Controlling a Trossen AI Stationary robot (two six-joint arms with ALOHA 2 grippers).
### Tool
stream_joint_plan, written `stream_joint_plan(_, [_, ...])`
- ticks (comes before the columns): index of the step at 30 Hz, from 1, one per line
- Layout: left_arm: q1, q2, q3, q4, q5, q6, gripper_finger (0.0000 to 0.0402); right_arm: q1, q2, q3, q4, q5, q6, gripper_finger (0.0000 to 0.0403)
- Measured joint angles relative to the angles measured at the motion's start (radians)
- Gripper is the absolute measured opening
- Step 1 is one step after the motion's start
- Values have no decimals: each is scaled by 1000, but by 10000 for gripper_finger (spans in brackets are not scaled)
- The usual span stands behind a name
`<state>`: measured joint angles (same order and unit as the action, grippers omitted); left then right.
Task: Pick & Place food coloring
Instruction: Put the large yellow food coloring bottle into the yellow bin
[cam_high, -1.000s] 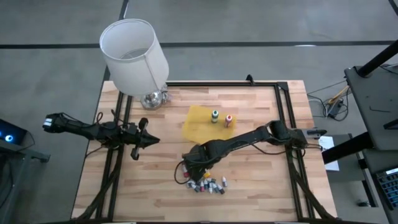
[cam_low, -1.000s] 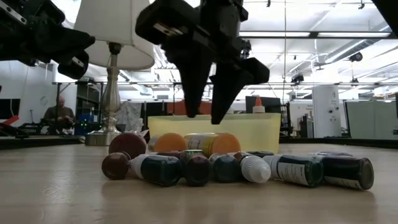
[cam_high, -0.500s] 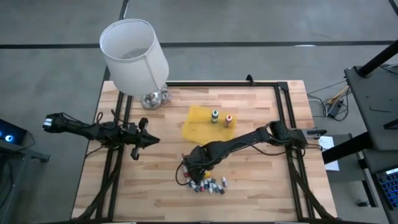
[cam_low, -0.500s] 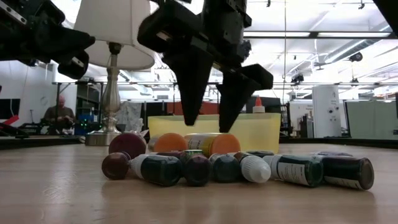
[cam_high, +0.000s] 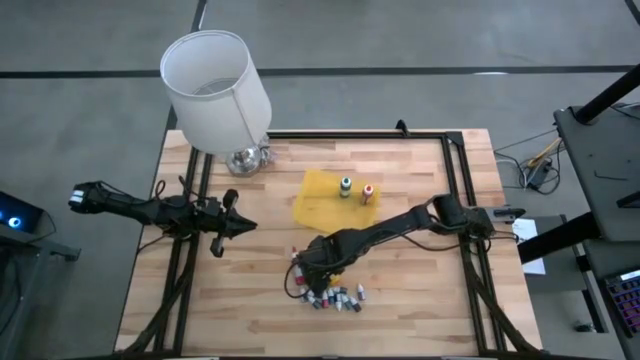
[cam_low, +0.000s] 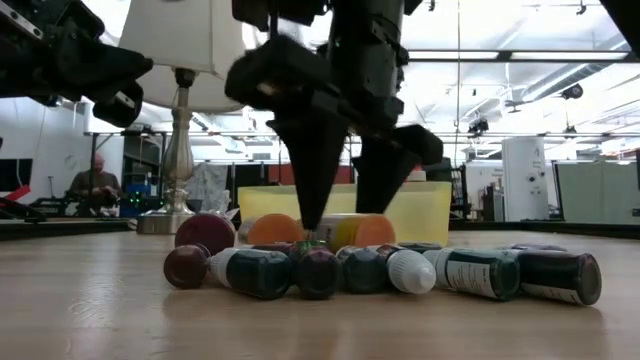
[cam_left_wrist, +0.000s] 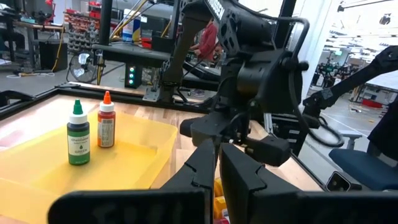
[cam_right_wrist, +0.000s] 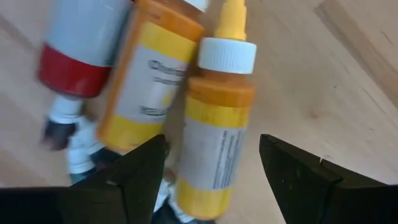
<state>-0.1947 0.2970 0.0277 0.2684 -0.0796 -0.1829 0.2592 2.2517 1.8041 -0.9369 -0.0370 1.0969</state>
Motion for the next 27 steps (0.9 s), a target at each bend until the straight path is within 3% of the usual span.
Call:
stream_joint_plan(14, [0,0,0,0,0,0,0,0,8,-32,-47,2,3,226])
stream_joint_plan(27, [0,0,0,0,0,0,0,0,8,-33,-54,3,-30,139])
